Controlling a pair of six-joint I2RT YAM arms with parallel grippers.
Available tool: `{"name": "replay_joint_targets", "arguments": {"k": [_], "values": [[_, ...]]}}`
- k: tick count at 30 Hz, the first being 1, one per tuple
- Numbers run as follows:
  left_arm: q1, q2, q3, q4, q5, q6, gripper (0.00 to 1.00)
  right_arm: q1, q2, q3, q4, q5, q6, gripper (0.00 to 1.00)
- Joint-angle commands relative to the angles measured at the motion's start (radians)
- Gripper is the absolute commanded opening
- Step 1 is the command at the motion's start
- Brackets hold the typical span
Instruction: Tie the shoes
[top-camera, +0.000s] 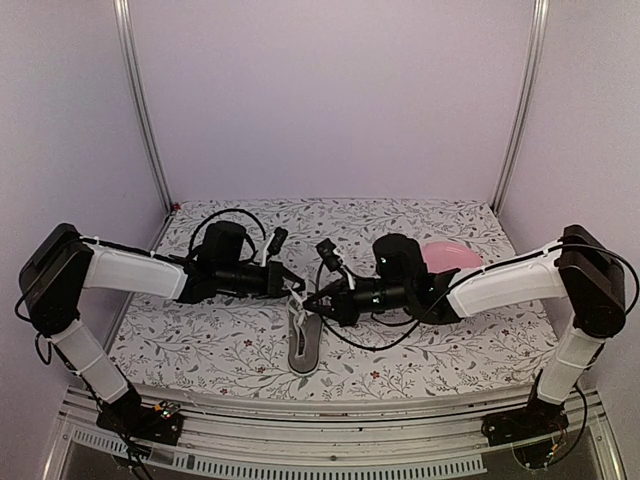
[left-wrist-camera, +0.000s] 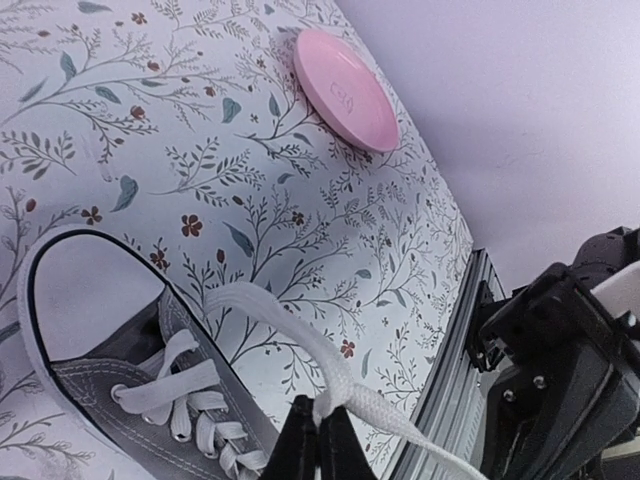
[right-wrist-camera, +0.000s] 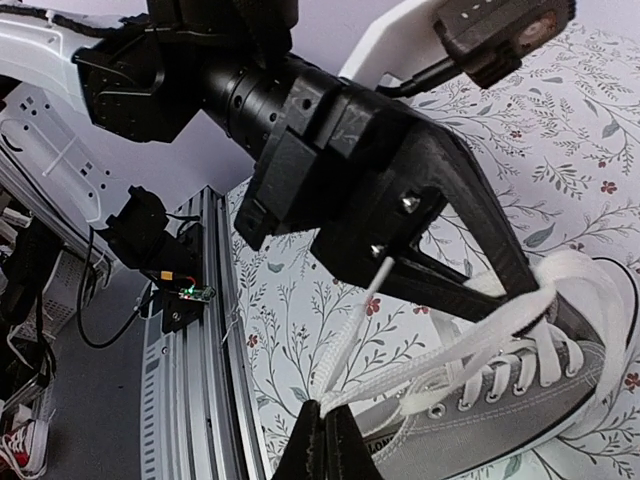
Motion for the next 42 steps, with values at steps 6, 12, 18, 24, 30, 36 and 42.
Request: {"name": "replay_joint_targets", "arguments": {"k": [6,12,18,24,30,36,42], "values": [[0.009,-0.028,-0.006,0.045,-0.001,-0.025,0.0,0.035,0.176,0.175,-0.07,0.155,-0.008,0.02],[0.006,-0.033,-0.01,0.047,-0.001,-0.028,0.0,0.052,0.229,0.216,-0.103,0.247,0.004,0.02],[-0.001,-0.032,-0.011,0.049,-0.006,-0.036,0.0,0.093,0.273,0.272,-0.199,0.454,0.006,0.02],[-0.003,-0.057,-0.01,-0.006,-0.066,-0.011,0.0,0.1,0.278,0.301,-0.271,0.629,0.062,0.02],[-0.005,-0.084,-0.002,-0.081,-0.122,0.042,0.0,0.1,0.238,0.247,-0.277,0.693,0.075,0.02],[-0.013,-0.098,-0.01,-0.089,-0.121,0.047,0.0,0.1,0.244,0.259,-0.276,0.704,0.083,0.02],[-0.036,-0.098,-0.029,-0.011,-0.077,-0.012,0.0,0.1,0.293,0.31,-0.205,0.59,0.046,0.02]]}}
